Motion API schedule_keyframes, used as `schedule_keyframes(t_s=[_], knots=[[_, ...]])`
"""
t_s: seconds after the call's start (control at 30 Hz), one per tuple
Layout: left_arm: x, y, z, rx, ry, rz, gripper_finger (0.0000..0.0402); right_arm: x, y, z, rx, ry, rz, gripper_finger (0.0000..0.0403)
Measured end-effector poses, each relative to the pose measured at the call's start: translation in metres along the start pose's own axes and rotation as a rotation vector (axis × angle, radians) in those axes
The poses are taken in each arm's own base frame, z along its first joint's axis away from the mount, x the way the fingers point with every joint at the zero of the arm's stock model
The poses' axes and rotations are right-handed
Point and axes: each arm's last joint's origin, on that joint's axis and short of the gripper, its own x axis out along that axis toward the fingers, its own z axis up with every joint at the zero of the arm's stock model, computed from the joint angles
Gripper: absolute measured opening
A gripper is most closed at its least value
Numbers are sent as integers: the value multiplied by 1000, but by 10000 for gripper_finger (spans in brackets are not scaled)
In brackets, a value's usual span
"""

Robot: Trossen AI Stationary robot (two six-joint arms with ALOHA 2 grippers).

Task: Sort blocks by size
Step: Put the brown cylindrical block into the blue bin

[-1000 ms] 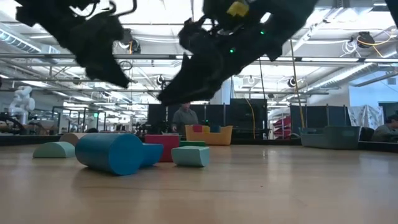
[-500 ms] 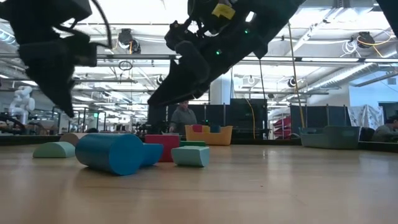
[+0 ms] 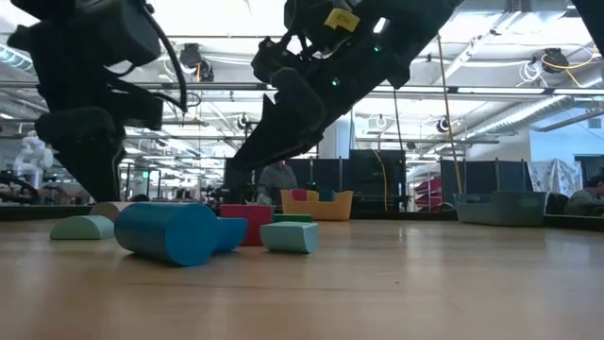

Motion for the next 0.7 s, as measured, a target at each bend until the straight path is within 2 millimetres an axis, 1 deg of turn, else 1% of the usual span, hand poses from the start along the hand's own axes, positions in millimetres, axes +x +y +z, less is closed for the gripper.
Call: schedule_keyframes(t_s=[0.23,0.43,0.53,0.63,0.7], knots=[[16,-14,14,76,-110,-72,169,0,0,-3,3,29,0,217],[20,-15,24,91,-172,-88,169,0,2,-3,-22,27,15,217],[16,-13,26,81,-183,-88,169,3,7,0,-46,-23,38,217],[5,-14,30,83,-176,-84,169,4,11,2,-76,-64,58,217],[-3,-12,28,88,-156,-71,169,8,13,5,-93,-114,65,217]])
